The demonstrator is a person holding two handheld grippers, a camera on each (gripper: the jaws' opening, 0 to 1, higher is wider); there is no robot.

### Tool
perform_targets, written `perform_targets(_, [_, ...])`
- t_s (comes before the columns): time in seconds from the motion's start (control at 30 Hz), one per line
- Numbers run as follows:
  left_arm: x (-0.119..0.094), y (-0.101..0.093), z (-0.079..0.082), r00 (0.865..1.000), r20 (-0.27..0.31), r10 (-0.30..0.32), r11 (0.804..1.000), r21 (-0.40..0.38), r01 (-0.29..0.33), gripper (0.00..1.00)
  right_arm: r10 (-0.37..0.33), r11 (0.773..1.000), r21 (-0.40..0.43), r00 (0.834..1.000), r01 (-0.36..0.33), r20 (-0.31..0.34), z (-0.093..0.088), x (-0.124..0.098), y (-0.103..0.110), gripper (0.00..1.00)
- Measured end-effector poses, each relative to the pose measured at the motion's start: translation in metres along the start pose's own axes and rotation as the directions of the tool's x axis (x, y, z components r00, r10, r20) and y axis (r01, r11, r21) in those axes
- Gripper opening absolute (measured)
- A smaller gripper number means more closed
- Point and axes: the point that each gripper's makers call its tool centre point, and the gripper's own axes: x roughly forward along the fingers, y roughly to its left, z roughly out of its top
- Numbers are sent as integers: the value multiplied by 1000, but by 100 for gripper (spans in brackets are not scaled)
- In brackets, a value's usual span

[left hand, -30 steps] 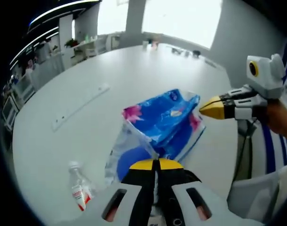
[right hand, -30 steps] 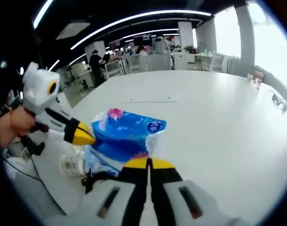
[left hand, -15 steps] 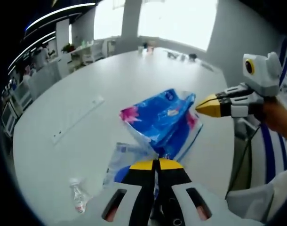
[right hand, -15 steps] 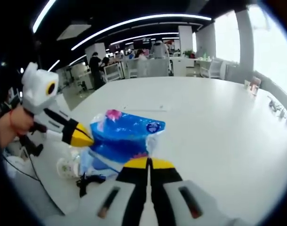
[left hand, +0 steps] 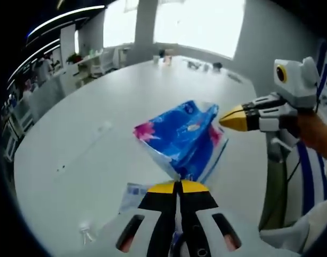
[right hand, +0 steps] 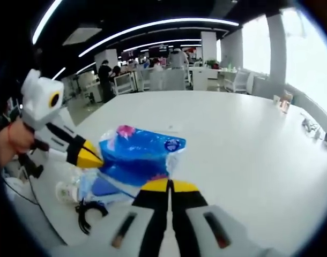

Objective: Arrange the tabletop items into an orderly group along one side of the table until the central work area is clear of visible clutter.

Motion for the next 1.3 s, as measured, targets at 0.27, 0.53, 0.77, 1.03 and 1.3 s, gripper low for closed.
perform_targets(0.27, [24, -4, 11, 1000, -15, -10, 1000, -2, 10, 0, -18, 1000, 5, 1000, 18, -4, 1, 8, -25, 0])
perform_targets(0.53, [47, -4, 14, 999, -32, -20, 1000, -10, 20, 0, -21, 1000, -19, 999, 21, -30, 0, 22, -44, 0])
perform_targets(0.77, [70, -2, 11, 998, -55, -21, 999, -33, 19, 0, -21, 1000, -23, 998, 20, -62, -11, 36, -58, 0])
perform_targets(1.03, [99, -9, 3, 996, -83, -38, 997, -67, 33, 0, -27, 999, -20, 994, 25, -102, -28, 49, -80, 0])
perform_targets(1.3, [120, -13, -1, 994, -104, -45, 996, -81, 37, 0, -32, 999, -11, 990, 31, -135, -45, 60, -101, 0])
